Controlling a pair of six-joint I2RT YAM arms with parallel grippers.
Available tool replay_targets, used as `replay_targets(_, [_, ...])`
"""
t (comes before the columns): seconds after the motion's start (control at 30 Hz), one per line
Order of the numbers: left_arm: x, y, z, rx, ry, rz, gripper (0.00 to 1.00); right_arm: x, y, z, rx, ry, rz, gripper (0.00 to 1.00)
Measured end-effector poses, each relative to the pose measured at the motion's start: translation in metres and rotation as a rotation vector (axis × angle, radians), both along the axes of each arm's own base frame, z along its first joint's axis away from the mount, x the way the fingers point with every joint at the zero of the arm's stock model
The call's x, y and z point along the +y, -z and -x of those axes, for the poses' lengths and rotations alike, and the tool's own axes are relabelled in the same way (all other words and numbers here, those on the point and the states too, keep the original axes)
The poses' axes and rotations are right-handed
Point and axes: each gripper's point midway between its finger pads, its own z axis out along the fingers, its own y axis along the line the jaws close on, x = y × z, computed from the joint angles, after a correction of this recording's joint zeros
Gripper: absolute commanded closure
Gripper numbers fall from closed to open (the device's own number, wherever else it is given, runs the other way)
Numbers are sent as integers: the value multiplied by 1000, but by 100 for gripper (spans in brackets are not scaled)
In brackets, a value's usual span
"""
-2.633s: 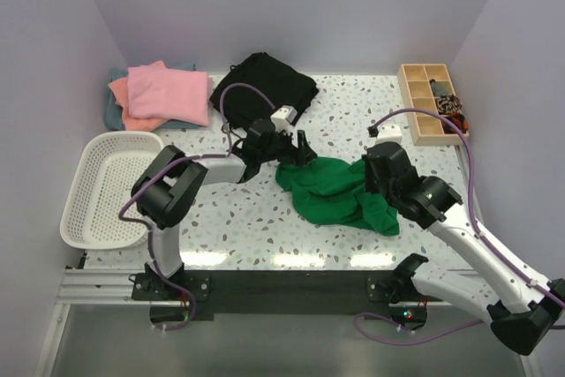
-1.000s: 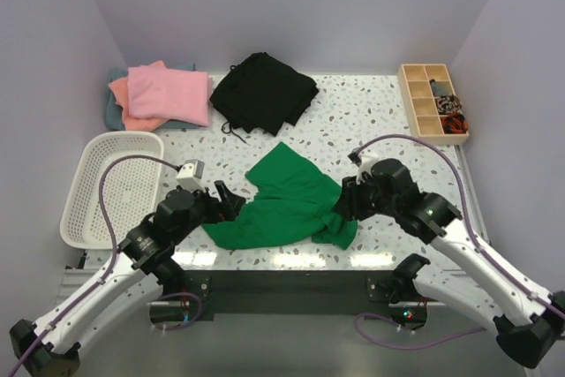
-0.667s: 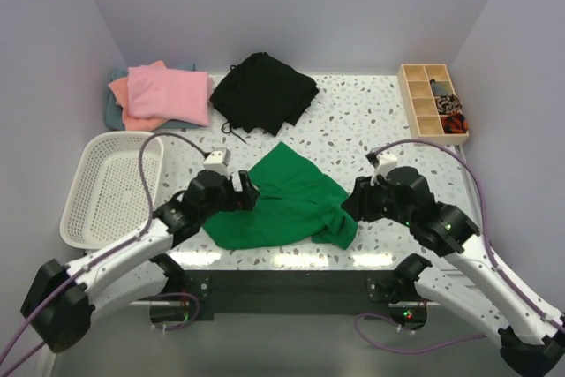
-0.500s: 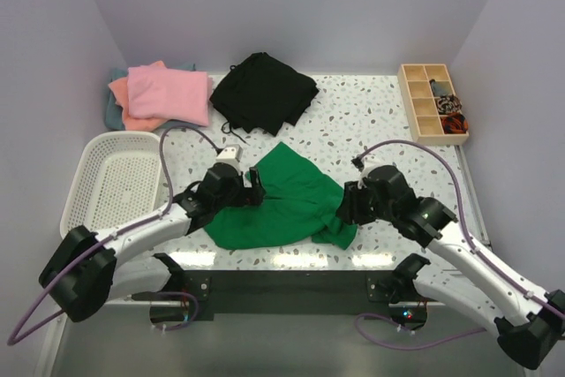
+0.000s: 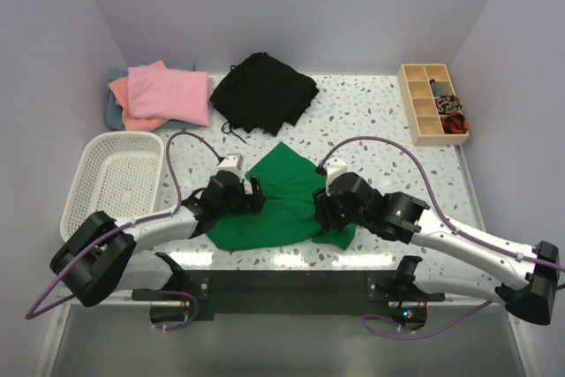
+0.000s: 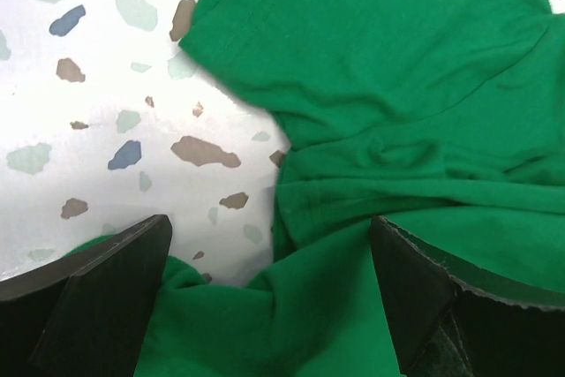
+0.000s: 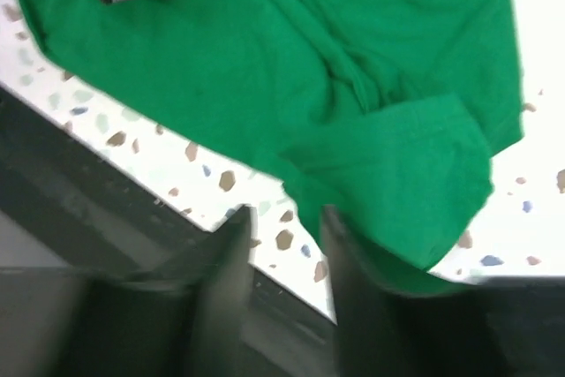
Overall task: Fold and stack the t-shirts
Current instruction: Flatten out the tshirt
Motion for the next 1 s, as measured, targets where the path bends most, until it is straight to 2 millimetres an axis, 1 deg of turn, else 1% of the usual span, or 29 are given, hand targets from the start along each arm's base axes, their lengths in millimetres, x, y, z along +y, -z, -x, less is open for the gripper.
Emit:
replay_targets(0.03, [0, 1, -1, -4, -3, 2, 0, 3, -2, -2, -28, 3, 26, 47])
replay_targets(0.1, [-1, 0, -2, -9, -5, 7, 0, 2, -1, -11, -80, 30, 95, 49])
replay_targets(0.23, [-1, 0, -3, -13, -6, 10, 0, -11, 5, -31, -161, 104, 237, 53])
replay_targets(0.3, [-1, 0, -3, -14, -8, 13, 0, -14, 7, -35, -188, 121, 275, 54])
replay_targets(0.4, [0, 0, -2, -16, -12, 14, 0, -10, 9, -31, -237, 112, 318, 58])
replay_targets(0.5, [0, 0, -3, -20, -15, 15, 0, -2, 10, -21, -303, 80, 376, 59])
replay_targets(0.53, [0, 0, -3, -21, -16, 15, 0, 3, 9, -16, -328, 60, 406, 58])
replay_targets(0.6, [0, 0, -3, -21, -16, 16, 0, 19, 3, -6, -385, 25, 447, 59])
replay_targets(0.67, [0, 0, -3, -21, -16, 16, 0, 35, -1, 0, -427, 26, 475, 60])
replay_targets(0.7, [0, 0, -3, -21, -16, 16, 0, 42, -1, 2, -443, 38, 484, 60])
replay_targets(0.73, [0, 0, -3, -21, -16, 16, 0, 45, 3, 2, -455, 54, 505, 62])
replay_targets(0.77, [0, 0, -3, -22, -16, 16, 0, 44, 8, 2, -464, 73, 530, 62])
replay_targets(0.83, [0, -1, -3, -23, -17, 17, 0, 36, 23, -1, -475, 112, 591, 62])
replay_targets(0.9, [1, -1, -2, -26, -18, 18, 0, 29, 32, -1, -478, 143, 620, 62])
replay_targets(1.0, [2, -4, -2, -34, -19, 23, 0, 18, 35, -4, -495, 204, 637, 62])
